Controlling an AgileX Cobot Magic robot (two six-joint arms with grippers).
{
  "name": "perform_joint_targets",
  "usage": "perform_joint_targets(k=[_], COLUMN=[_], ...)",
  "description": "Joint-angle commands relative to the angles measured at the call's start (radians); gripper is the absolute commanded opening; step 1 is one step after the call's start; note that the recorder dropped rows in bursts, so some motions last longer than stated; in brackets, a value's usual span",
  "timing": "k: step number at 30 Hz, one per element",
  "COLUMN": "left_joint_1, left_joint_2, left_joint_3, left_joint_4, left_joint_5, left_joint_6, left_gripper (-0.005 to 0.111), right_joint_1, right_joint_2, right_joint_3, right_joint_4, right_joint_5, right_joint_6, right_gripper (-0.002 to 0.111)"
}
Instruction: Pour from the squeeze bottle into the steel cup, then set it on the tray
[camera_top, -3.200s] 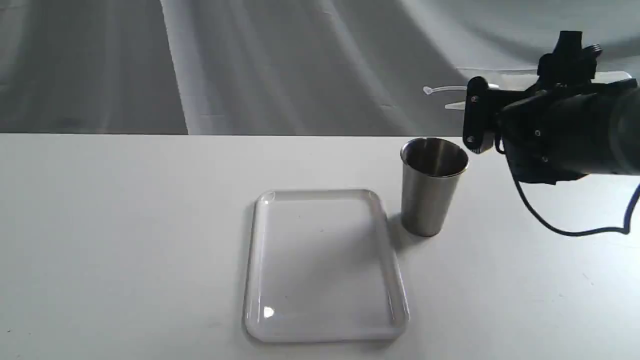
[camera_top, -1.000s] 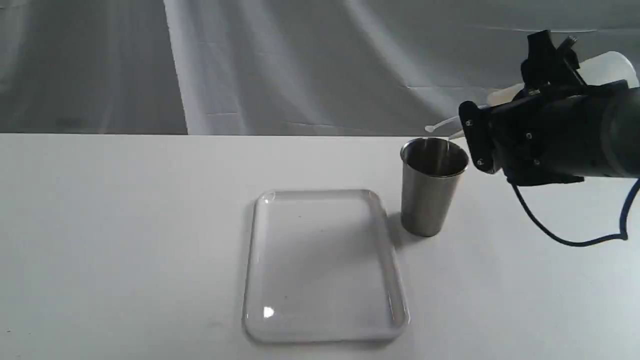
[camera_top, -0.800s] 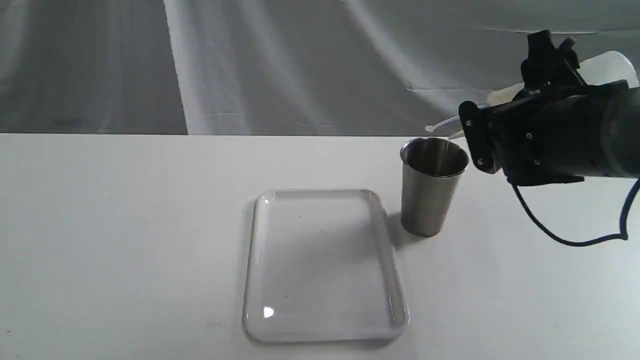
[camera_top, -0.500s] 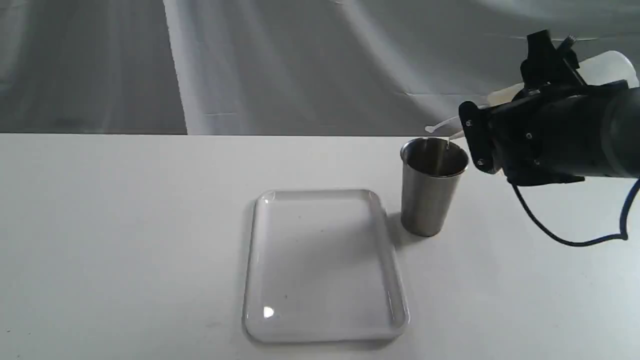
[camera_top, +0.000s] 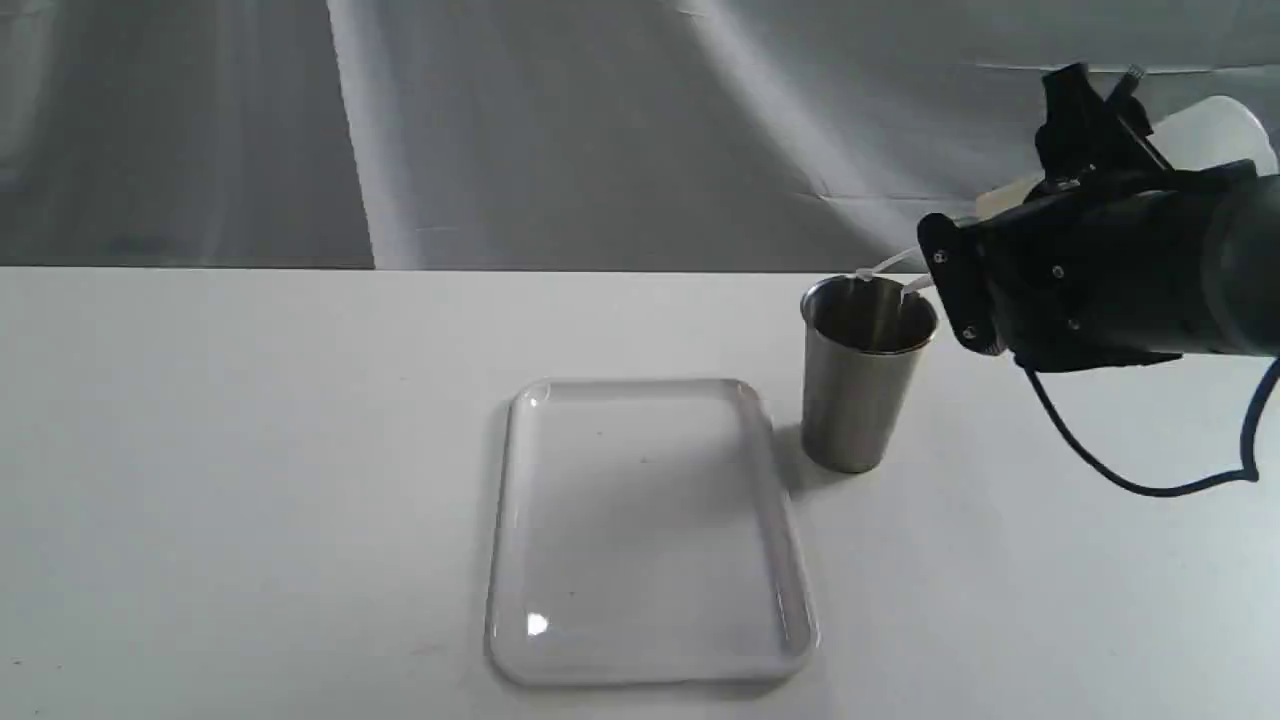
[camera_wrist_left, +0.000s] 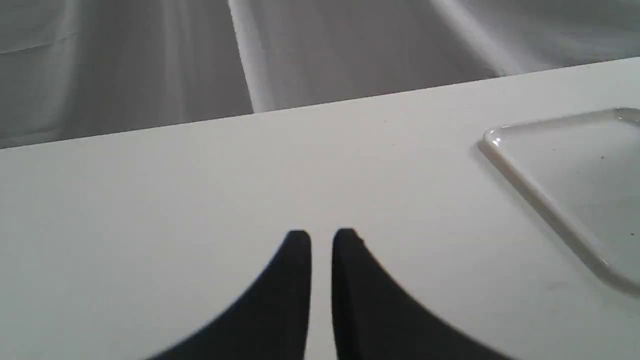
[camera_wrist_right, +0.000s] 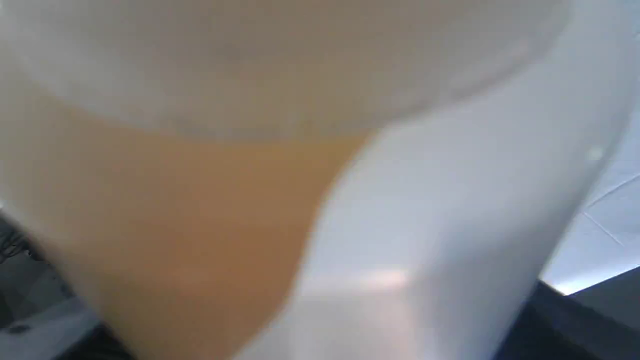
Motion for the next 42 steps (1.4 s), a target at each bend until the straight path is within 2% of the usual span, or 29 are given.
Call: perform_joint_targets(k=[1,9,13,19,30,33,42], left_joint_1=[-0.003,-0.003,-0.003,-0.003,-0.003,-0.003,-0.003], left_joint_2=[-0.005,-0.005,-0.005,-0.005,-0.005,-0.005,-0.005], left_joint_3=[0.004,0.004,0.004,0.004,0.004,0.004,0.004], left_joint_4=[0.001,0.001,0.001,0.001,0.001,0.001,0.001], left_joint_5=[-0.007,-0.007,-0.007,-0.007,-0.007,-0.007,-0.007], left_joint_6=[-0.002,-0.002,-0.002,-0.002,-0.002,-0.002,-0.002], left_gripper=[0.008,0.008,0.008,0.008,0.008,0.008,0.008], right_joint_1=[0.001,0.001,0.001,0.001,0.001,0.001,0.001], right_joint_2=[-0.010,-0.010,-0.010,-0.010,-0.010,-0.010,-0.020], right_joint_3=[-0.011,-0.011,-0.011,-0.011,-0.011,-0.011,-0.011], right_joint_4=[-0.031,-0.031,-0.031,-0.031,-0.031,-0.031,-0.031], right_joint_5=[0.029,0.029,0.029,0.029,0.022,0.022,0.017], right_joint_6=[0.006,0.104,0.232,0.553,1.258,1.337,1.387], right_gripper=[0.049,0.049,0.049,0.049,0.049,0.049,0.049])
